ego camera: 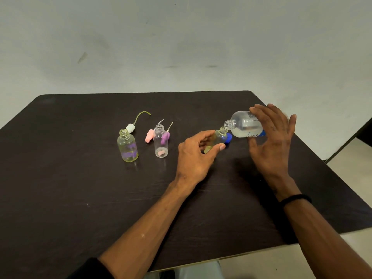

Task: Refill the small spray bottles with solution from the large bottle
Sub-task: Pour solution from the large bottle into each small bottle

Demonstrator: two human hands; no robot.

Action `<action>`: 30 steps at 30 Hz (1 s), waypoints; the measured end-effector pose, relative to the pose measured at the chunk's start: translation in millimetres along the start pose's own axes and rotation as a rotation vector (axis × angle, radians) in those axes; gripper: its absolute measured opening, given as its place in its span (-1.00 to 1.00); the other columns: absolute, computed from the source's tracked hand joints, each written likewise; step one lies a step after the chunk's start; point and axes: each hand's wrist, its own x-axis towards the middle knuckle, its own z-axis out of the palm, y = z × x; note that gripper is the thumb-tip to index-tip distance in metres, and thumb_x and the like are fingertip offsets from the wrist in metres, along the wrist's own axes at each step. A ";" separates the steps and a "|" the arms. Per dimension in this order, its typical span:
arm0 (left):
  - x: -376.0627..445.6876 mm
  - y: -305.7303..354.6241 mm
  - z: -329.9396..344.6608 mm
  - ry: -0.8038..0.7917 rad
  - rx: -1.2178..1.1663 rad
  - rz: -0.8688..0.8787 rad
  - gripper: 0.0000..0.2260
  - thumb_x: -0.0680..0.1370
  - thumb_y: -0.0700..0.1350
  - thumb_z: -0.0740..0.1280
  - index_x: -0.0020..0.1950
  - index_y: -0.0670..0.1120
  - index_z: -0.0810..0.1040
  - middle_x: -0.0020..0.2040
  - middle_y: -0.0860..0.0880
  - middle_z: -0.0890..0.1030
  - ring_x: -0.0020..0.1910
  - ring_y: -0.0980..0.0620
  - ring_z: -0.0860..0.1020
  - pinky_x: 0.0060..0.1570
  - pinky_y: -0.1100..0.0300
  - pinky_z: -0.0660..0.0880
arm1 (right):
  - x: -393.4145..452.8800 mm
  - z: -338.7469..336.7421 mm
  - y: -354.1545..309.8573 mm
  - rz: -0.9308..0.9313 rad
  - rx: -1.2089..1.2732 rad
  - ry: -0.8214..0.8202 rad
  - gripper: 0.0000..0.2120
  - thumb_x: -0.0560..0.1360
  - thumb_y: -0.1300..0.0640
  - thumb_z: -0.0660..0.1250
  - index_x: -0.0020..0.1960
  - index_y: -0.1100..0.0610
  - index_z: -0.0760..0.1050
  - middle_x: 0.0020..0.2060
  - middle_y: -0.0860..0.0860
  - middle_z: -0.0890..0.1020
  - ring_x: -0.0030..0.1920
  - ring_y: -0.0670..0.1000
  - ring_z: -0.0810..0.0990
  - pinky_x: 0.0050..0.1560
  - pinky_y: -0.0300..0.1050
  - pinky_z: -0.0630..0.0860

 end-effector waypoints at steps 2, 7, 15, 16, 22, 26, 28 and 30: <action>0.5 -1.0 -0.3 0.000 0.003 0.003 -0.58 0.49 -0.05 0.58 0.34 -0.03 0.65 0.11 0.11 0.73 0.08 0.26 0.67 0.19 0.20 0.62 | -0.5 0.2 0.3 -0.001 -0.002 -0.003 -0.23 0.36 0.43 0.51 0.52 0.06 0.46 0.50 0.03 0.49 0.60 0.10 0.31 0.60 0.48 -0.07; 1.1 -0.5 1.0 0.010 -0.011 0.013 -0.60 0.49 -0.08 0.59 0.31 -0.04 0.66 0.09 0.11 0.73 0.07 0.25 0.68 0.17 0.20 0.63 | 0.4 -0.6 1.5 -0.002 0.003 0.005 -0.23 0.36 0.43 0.51 0.52 0.05 0.46 0.50 0.03 0.49 0.60 0.10 0.32 0.60 0.48 -0.07; 1.0 -1.7 2.0 0.012 -0.027 0.015 -0.61 0.48 -0.10 0.59 0.30 -0.05 0.67 0.08 0.11 0.73 0.05 0.25 0.68 0.15 0.24 0.63 | 0.6 0.0 0.5 0.004 0.002 -0.009 -0.23 0.36 0.44 0.51 0.52 0.06 0.46 0.50 0.04 0.49 0.60 0.11 0.31 0.61 0.48 -0.08; 1.0 -1.6 2.0 0.013 -0.029 0.015 -0.61 0.48 -0.10 0.59 0.30 -0.05 0.67 0.08 0.12 0.73 0.05 0.25 0.68 0.15 0.25 0.63 | 0.7 -0.1 0.6 0.006 0.000 -0.010 -0.22 0.36 0.44 0.51 0.52 0.06 0.46 0.50 0.04 0.49 0.60 0.11 0.31 0.61 0.47 -0.08; 0.7 -1.1 1.8 0.014 -0.020 0.022 -0.61 0.48 -0.09 0.59 0.30 -0.05 0.67 0.07 0.12 0.73 0.05 0.26 0.68 0.14 0.29 0.61 | 0.1 -0.1 0.2 0.005 0.003 -0.009 -0.23 0.36 0.43 0.51 0.52 0.06 0.46 0.50 0.05 0.49 0.60 0.11 0.31 0.61 0.47 -0.08; 0.9 -1.5 2.1 0.012 -0.014 0.020 -0.60 0.48 -0.08 0.59 0.31 -0.05 0.66 0.09 0.11 0.73 0.06 0.25 0.68 0.16 0.25 0.62 | 0.5 -0.4 0.4 0.007 0.007 -0.010 -0.23 0.37 0.43 0.51 0.52 0.05 0.45 0.50 0.06 0.49 0.60 0.11 0.30 0.61 0.48 -0.08; 1.2 -1.6 1.8 0.011 -0.011 0.021 -0.60 0.48 -0.08 0.59 0.31 -0.05 0.66 0.09 0.11 0.73 0.06 0.25 0.68 0.16 0.26 0.62 | 0.5 -0.6 0.4 0.005 0.009 -0.010 -0.23 0.37 0.43 0.51 0.52 0.05 0.44 0.51 0.05 0.49 0.60 0.11 0.30 0.61 0.48 -0.08; 1.3 -1.4 1.7 0.008 -0.011 0.017 -0.60 0.49 -0.08 0.59 0.31 -0.05 0.66 0.10 0.11 0.73 0.06 0.26 0.68 0.15 0.27 0.62 | 0.7 -0.6 0.6 0.003 0.005 -0.010 -0.22 0.37 0.43 0.51 0.52 0.04 0.44 0.51 0.05 0.48 0.61 0.10 0.30 0.60 0.49 -0.08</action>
